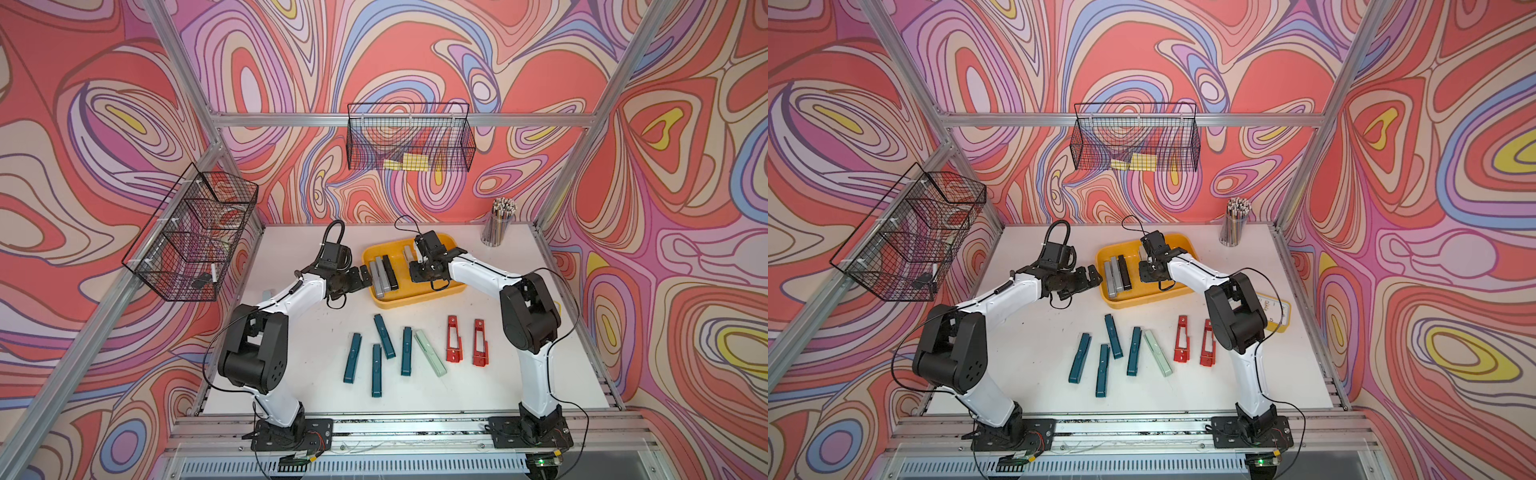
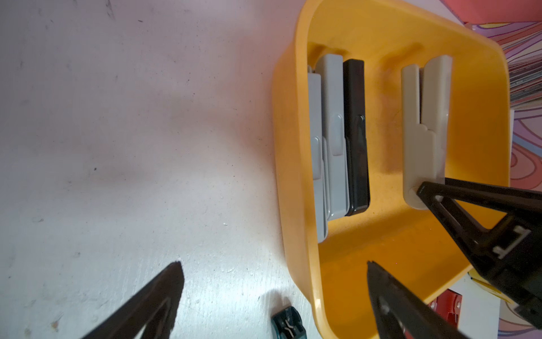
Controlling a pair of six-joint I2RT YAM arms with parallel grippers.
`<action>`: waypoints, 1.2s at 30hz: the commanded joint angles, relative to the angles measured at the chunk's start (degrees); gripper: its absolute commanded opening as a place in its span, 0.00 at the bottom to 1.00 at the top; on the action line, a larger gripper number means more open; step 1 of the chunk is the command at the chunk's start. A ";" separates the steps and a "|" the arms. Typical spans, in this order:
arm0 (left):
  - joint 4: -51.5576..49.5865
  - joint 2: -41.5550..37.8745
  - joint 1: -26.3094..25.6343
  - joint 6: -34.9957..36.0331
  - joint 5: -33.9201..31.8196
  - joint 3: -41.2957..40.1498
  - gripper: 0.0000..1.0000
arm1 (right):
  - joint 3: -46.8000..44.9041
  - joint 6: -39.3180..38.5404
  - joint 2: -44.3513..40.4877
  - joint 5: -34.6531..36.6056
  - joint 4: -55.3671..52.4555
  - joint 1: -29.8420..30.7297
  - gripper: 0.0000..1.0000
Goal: Put the pruning pliers into the storage box
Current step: Place the pruning pliers in the storage box.
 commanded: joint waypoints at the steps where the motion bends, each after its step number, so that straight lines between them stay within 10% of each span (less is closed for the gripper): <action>1: -0.31 0.46 0.26 0.31 0.01 0.25 0.99 | 1.38 -0.18 1.35 0.30 0.99 0.67 0.12; 36: -0.48 1.92 0.25 0.76 0.64 1.15 0.99 | 8.66 -0.01 9.44 -1.15 -0.83 2.80 0.14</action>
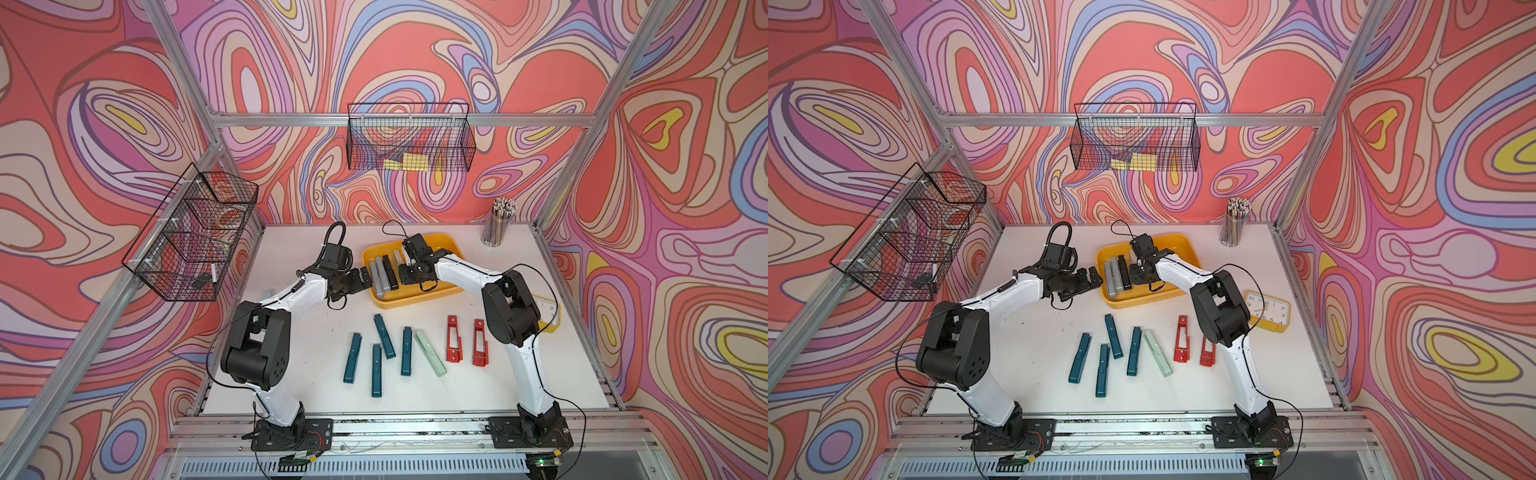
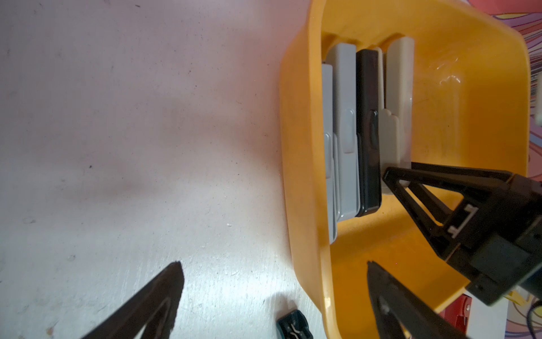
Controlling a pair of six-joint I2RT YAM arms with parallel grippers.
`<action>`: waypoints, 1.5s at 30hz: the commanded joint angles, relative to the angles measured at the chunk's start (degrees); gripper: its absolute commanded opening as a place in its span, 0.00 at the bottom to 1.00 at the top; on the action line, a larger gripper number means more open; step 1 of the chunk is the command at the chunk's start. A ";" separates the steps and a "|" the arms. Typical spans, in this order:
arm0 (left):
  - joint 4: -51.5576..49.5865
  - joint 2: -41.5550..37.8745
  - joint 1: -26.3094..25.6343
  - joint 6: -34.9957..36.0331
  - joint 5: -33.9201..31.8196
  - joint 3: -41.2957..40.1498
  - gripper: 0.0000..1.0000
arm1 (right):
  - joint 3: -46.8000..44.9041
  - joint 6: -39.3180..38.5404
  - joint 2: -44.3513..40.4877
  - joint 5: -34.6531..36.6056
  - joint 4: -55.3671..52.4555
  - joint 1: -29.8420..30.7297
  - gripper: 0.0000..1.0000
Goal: Put the pruning pliers into the storage box
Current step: Place the pruning pliers in the storage box.
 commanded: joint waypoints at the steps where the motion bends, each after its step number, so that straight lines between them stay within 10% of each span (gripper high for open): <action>1: -0.52 0.46 0.24 0.53 0.46 1.13 0.99 | 1.34 -0.01 1.55 -0.29 -0.01 0.64 0.14; 45: 0.46 0.28 0.27 -0.08 1.69 -0.37 0.99 | -1.91 -0.01 -6.23 2.40 -0.48 2.25 0.42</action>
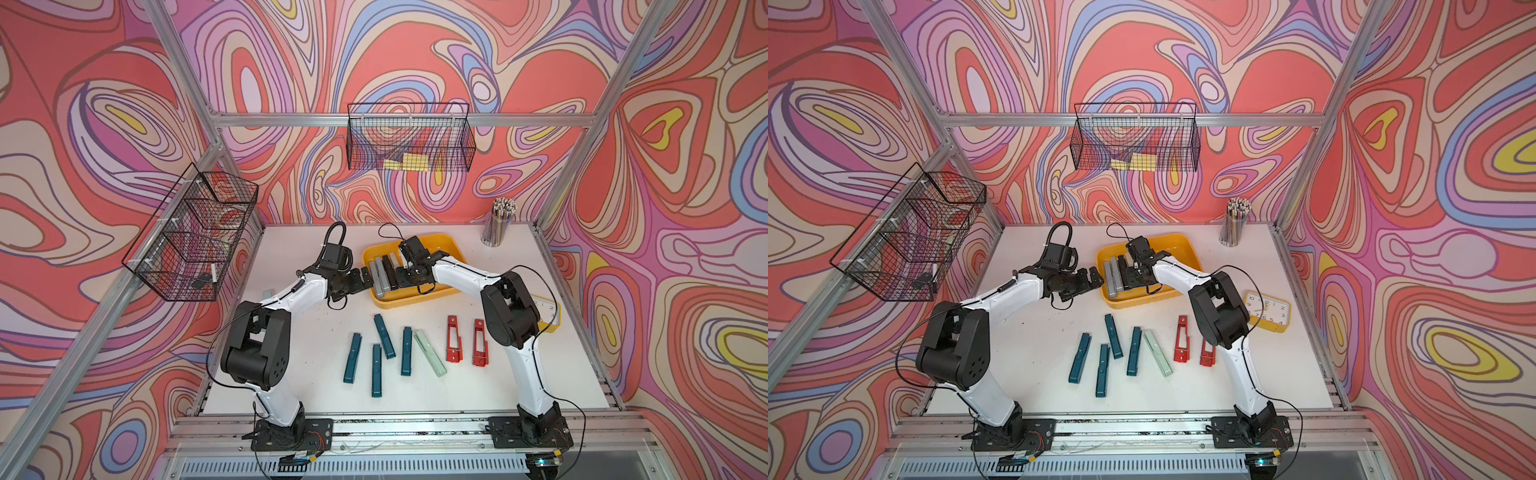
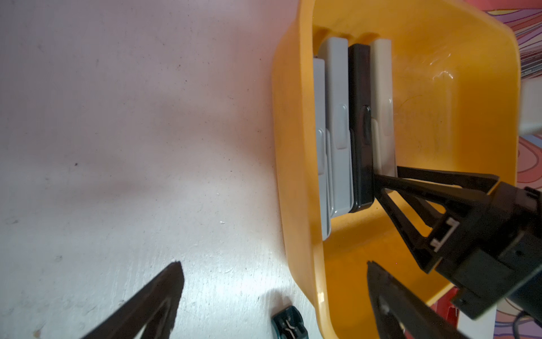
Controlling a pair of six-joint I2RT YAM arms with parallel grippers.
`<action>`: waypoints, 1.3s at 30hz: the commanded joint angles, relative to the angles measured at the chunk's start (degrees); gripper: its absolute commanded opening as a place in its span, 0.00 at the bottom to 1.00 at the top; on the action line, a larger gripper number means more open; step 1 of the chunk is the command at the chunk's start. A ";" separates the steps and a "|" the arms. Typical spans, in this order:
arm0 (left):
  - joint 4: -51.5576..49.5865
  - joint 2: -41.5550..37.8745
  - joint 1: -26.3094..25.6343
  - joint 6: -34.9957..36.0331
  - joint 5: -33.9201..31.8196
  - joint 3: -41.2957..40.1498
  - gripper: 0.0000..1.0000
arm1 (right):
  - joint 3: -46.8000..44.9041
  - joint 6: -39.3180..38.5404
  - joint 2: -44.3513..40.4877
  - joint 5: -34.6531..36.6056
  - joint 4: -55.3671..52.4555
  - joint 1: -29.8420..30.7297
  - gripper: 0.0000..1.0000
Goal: Put the pruning pliers into the storage box
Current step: Place the pruning pliers in the storage box.
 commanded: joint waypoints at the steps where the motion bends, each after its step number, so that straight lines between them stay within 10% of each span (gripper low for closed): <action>1: 0.38 0.29 0.25 -0.04 0.30 -0.35 0.99 | -0.95 -0.16 -5.35 1.76 -0.07 0.49 0.42; 7: 0.28 0.71 0.25 -0.08 0.16 -0.18 0.99 | 0.47 -1.22 -6.95 4.29 -0.63 0.48 0.40; 17: -1.25 1.08 0.24 0.86 -0.33 2.29 0.99 | 6.31 -3.19 0.02 7.83 -0.13 -0.66 0.08; 39: -2.30 3.12 0.31 0.98 -0.50 4.93 0.99 | 5.23 -2.81 5.89 -1.66 6.11 -3.35 0.06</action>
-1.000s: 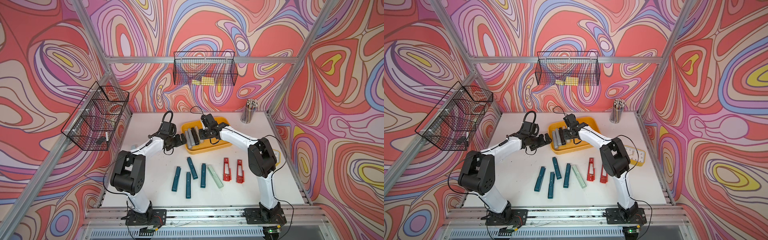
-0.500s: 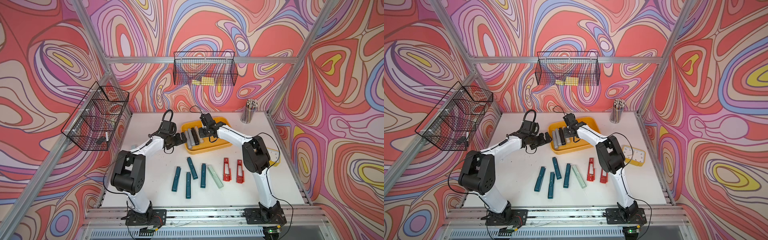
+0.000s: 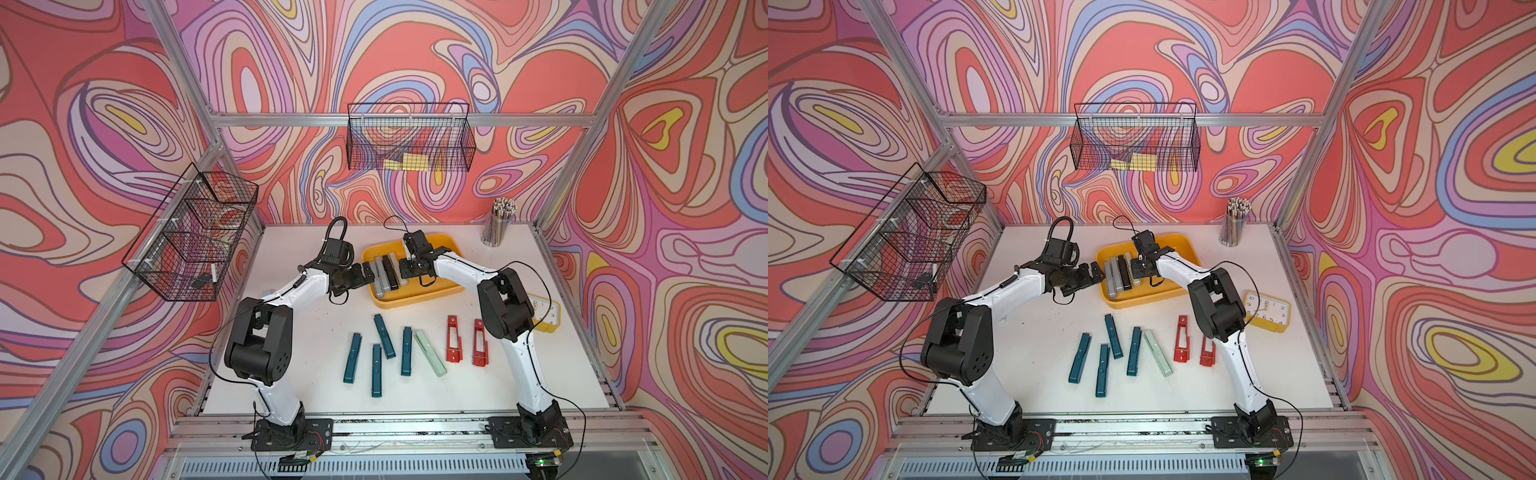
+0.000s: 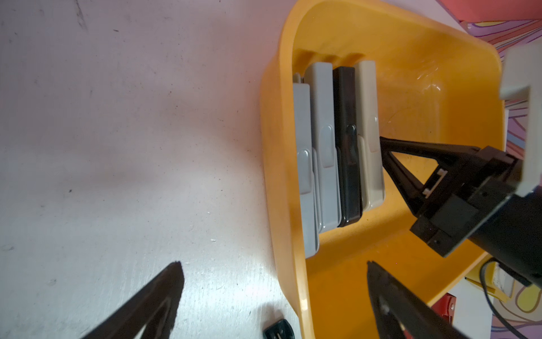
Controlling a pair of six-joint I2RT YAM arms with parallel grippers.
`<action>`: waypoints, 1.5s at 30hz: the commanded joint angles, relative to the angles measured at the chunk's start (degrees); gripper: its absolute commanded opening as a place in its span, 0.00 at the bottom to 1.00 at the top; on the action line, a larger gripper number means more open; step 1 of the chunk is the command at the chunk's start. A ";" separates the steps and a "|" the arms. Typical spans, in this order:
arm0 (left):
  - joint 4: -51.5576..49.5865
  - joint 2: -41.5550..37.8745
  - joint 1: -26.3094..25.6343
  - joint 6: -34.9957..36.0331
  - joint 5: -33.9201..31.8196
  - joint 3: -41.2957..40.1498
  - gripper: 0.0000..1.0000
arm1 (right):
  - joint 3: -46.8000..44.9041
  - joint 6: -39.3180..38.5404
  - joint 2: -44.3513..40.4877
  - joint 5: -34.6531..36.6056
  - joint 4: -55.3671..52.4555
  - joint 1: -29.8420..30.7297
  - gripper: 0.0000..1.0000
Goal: Put the pruning pliers into the storage box
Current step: Place the pruning pliers in the storage box.
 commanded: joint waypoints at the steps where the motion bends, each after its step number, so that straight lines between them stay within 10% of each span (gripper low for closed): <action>1: -1.51 1.02 0.25 0.74 -0.39 1.09 0.99 | -0.53 0.44 -0.03 -2.58 1.63 0.13 0.06; 20: -1.25 1.00 0.26 0.61 0.08 0.99 0.99 | -2.70 -0.40 -3.05 0.89 -0.44 0.17 0.07; 31: -1.67 -2.00 0.28 2.81 3.01 1.01 0.99 | -11.16 -2.09 -14.08 6.07 -0.52 0.13 0.36; 45: -2.91 -13.69 -1.69 2.18 13.96 -6.84 0.99 | -25.43 0.16 -28.25 0.75 -2.07 1.29 0.48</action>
